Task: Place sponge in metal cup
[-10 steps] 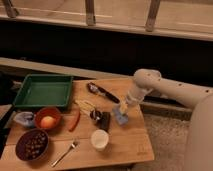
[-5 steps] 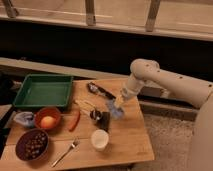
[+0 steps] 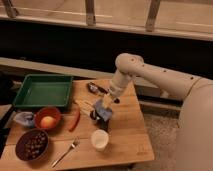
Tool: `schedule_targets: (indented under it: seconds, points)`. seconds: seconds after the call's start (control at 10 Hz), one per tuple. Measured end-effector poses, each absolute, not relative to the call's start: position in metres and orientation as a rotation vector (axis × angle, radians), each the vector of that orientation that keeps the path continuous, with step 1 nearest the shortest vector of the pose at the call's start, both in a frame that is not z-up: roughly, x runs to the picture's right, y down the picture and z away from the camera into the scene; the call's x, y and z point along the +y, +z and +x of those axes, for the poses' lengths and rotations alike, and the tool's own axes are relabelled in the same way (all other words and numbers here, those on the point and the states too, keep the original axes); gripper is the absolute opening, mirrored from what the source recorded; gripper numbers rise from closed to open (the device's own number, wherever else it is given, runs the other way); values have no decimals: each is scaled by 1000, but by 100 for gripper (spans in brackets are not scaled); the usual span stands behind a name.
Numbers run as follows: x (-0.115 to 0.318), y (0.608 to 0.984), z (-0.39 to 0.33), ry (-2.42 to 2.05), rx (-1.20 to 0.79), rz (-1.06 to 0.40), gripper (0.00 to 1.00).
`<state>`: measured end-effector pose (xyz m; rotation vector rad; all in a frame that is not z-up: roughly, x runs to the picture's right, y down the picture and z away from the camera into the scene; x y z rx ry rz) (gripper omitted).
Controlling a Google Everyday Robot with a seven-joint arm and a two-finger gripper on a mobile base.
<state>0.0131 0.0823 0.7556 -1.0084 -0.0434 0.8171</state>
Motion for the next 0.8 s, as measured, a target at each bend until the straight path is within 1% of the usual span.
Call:
schedule_targets:
  seconds: [0.4, 0.5, 0.6, 0.7, 0.8]
  points:
    - [90, 767, -16, 755, -36, -1042, 11]
    - [90, 774, -22, 748, -26, -1045, 15]
    - [92, 783, -29, 740, -6, -1046, 26]
    - [94, 788, -34, 732, 1, -1049, 34]
    - [94, 793, -37, 728, 15, -1051, 45]
